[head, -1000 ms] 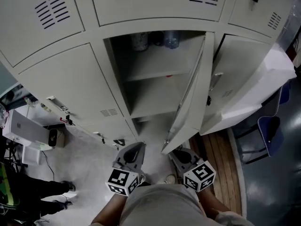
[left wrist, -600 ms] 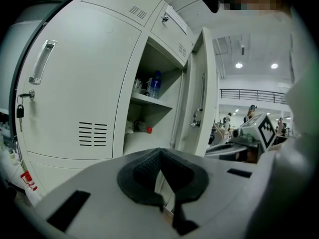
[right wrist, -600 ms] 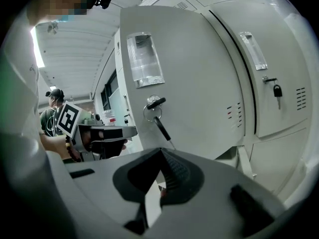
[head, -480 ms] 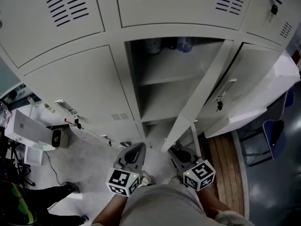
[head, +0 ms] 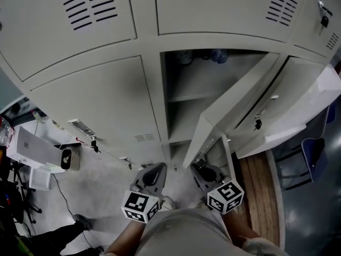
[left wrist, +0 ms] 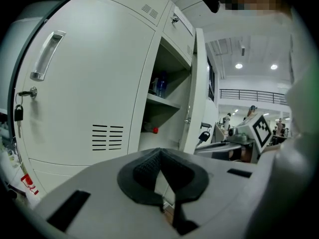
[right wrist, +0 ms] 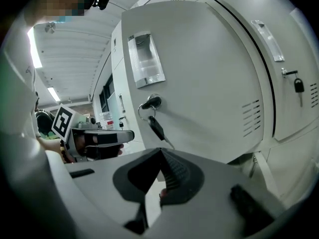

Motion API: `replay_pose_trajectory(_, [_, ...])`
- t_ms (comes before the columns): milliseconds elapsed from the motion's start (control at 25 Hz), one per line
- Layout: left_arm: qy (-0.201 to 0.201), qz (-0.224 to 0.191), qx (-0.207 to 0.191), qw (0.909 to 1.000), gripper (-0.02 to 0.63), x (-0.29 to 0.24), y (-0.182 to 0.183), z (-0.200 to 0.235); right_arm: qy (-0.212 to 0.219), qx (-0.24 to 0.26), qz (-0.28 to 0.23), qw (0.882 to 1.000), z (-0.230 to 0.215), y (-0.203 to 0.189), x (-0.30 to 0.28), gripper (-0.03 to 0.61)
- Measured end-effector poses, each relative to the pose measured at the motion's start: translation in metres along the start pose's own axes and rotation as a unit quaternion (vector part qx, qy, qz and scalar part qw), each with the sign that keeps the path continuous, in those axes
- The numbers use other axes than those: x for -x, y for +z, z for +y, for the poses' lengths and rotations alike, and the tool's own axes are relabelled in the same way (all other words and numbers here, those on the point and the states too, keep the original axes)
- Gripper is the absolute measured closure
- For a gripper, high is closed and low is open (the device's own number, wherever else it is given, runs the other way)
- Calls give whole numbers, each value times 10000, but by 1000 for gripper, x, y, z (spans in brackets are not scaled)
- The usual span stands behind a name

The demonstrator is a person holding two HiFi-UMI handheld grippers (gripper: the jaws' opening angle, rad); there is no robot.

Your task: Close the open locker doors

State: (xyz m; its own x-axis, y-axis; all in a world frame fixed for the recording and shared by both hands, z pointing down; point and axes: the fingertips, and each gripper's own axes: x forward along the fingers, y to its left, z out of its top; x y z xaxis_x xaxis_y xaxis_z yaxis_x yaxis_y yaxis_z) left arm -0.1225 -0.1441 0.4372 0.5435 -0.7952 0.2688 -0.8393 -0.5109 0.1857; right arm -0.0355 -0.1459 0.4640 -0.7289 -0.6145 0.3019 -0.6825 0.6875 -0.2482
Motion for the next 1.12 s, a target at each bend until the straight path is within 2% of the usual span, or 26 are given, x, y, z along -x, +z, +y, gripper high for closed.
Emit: replay_pose_trajectory(1120, [121,-64,123,9998,600,19,4,76,-243,33,-82,9997,-13,30,-81,552])
